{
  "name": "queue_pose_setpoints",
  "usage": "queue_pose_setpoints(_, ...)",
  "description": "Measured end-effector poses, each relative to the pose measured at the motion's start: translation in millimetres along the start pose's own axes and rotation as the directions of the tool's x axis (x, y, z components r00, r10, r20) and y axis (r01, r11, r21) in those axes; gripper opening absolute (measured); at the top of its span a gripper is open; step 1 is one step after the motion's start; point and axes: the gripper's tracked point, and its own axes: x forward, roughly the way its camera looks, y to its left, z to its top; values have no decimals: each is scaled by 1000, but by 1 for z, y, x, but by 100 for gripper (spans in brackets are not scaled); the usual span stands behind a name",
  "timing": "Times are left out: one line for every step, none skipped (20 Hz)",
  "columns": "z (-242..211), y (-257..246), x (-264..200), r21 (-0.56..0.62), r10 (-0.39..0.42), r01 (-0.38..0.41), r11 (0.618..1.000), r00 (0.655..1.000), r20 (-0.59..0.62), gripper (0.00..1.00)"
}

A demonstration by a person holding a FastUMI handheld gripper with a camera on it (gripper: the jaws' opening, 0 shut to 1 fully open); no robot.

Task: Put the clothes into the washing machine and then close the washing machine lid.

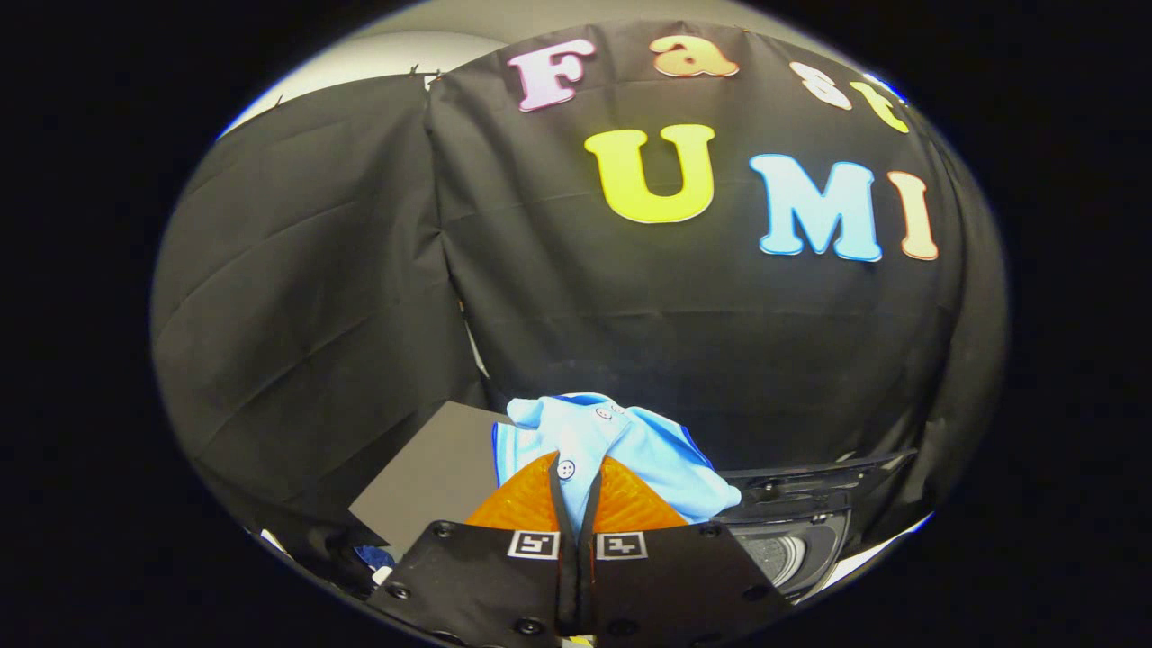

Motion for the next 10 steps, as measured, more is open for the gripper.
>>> queue_pose_setpoints(-1,-13,-4,13,-13,13,1000,1000,3,1)
queue_pose_setpoints(-3,-26,-8,27,-28,28,999,1000,2,1)
queue_pose_setpoints(-6,-39,-13,42,-41,41,998,999,3,1)
queue_pose_setpoints(-10,-53,-18,53,-55,55,997,998,6,1)
queue_pose_setpoints(-12,-65,-23,60,-71,70,996,997,10,1)
queue_pose_setpoints(-16,-79,-28,61,-87,86,994,996,12,1)
queue_pose_setpoints(-19,-91,-32,63,-103,102,993,995,15,1)
queue_pose_setpoints(-21,-103,-37,71,-118,116,991,993,18,1)
queue_pose_setpoints(-25,-113,-42,86,-130,128,988,991,18,1)
queue_pose_setpoints(-28,-125,-47,108,-141,138,985,990,23,1)
